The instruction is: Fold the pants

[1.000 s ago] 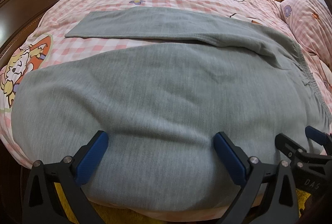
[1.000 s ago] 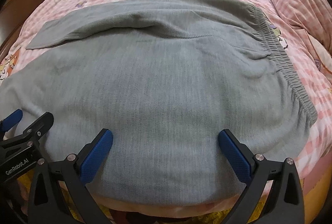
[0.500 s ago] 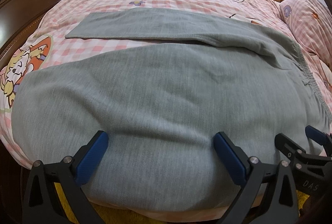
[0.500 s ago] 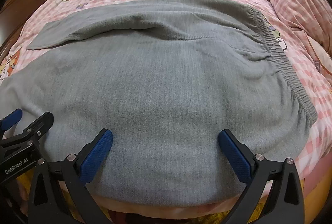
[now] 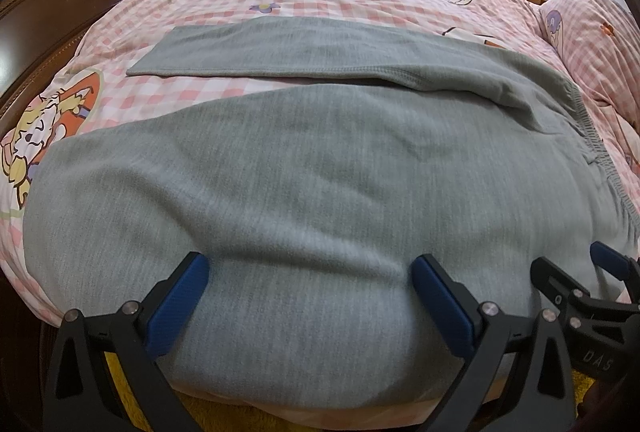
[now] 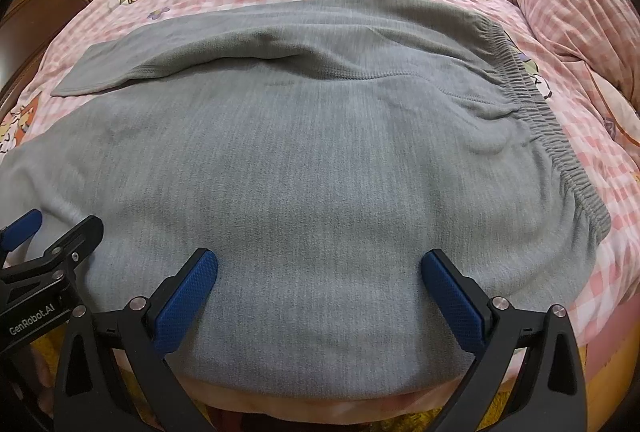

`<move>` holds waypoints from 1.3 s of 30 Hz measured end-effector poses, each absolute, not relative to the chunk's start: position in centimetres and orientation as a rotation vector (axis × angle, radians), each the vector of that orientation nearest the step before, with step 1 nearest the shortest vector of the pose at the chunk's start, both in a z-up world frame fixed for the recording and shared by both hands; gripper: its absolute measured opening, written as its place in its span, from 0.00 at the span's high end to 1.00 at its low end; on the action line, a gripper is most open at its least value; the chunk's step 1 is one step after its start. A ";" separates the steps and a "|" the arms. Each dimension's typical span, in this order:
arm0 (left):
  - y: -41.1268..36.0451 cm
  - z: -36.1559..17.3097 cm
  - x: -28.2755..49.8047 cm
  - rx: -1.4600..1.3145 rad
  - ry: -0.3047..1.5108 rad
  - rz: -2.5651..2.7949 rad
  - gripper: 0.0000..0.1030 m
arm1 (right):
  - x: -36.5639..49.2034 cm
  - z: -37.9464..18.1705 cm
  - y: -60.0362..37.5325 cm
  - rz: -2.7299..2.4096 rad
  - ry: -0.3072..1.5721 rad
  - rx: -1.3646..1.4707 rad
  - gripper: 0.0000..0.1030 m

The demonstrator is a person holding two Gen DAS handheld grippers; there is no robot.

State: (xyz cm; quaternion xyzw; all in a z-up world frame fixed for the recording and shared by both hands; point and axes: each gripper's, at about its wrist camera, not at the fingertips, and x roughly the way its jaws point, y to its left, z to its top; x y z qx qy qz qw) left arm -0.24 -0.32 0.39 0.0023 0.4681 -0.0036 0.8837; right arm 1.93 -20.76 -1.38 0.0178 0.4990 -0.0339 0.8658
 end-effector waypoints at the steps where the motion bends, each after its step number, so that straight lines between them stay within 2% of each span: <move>1: -0.3 0.4 -0.2 0.005 0.974 -0.008 0.00 | 1.9 -1.4 -20.8 -0.071 1.045 0.037 0.00; 39: -0.2 0.3 0.0 0.014 0.978 -0.004 0.00 | 2.3 -1.3 -21.1 -0.051 1.074 0.047 0.00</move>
